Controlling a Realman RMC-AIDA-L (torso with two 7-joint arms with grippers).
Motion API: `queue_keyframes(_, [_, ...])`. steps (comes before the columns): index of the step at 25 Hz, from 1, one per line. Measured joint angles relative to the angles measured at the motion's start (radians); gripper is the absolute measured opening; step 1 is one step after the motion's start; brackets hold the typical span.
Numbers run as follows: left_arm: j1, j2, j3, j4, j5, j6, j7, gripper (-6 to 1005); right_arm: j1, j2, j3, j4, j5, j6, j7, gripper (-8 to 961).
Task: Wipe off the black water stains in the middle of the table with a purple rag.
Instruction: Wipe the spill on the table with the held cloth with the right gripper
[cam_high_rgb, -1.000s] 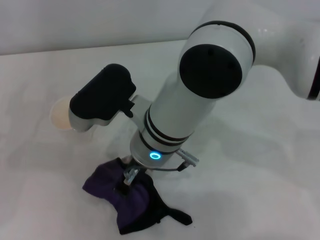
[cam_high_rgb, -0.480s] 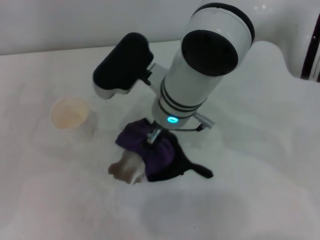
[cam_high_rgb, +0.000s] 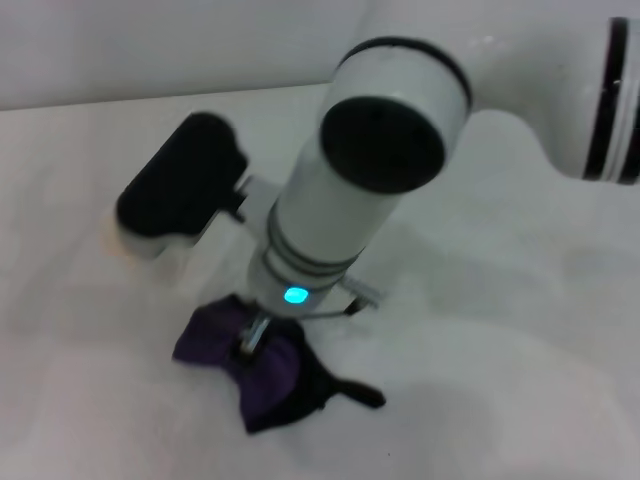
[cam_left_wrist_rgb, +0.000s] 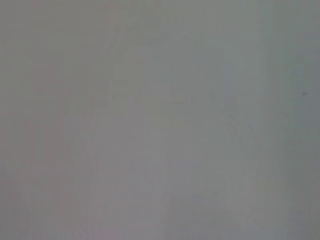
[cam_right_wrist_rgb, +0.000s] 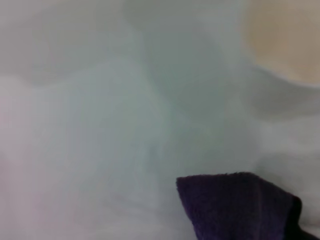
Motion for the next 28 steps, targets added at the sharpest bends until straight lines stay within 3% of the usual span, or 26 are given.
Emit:
queue_keyframes(4, [0.0, -0.001, 0.002, 0.0, 0.0, 0.0, 0.0, 893, 0.023, 0.0, -0.044, 0.006, 0.089, -0.019, -0.022, 53])
queue_keyframes(10, [0.0, -0.001, 0.002, 0.0, 0.0, -0.002, 0.0, 893, 0.016, 0.0, -0.037, 0.011, 0.087, -0.019, -0.051, 54])
queue_keyframes(14, [0.001, -0.001, -0.002, 0.0, 0.0, -0.001, 0.0, 892, 0.001, 0.0, 0.017, 0.052, -0.006, 0.004, -0.05, 53])
queue_keyframes(21, [0.004, -0.004, -0.004, -0.003, -0.001, -0.001, 0.0, 893, -0.087, 0.0, 0.203, 0.071, -0.276, 0.089, -0.049, 53])
queue_keyframes(28, [-0.004, -0.004, -0.004, -0.006, -0.006, 0.0, 0.0, 892, -0.084, 0.0, 0.227, 0.133, -0.308, 0.089, -0.041, 53])
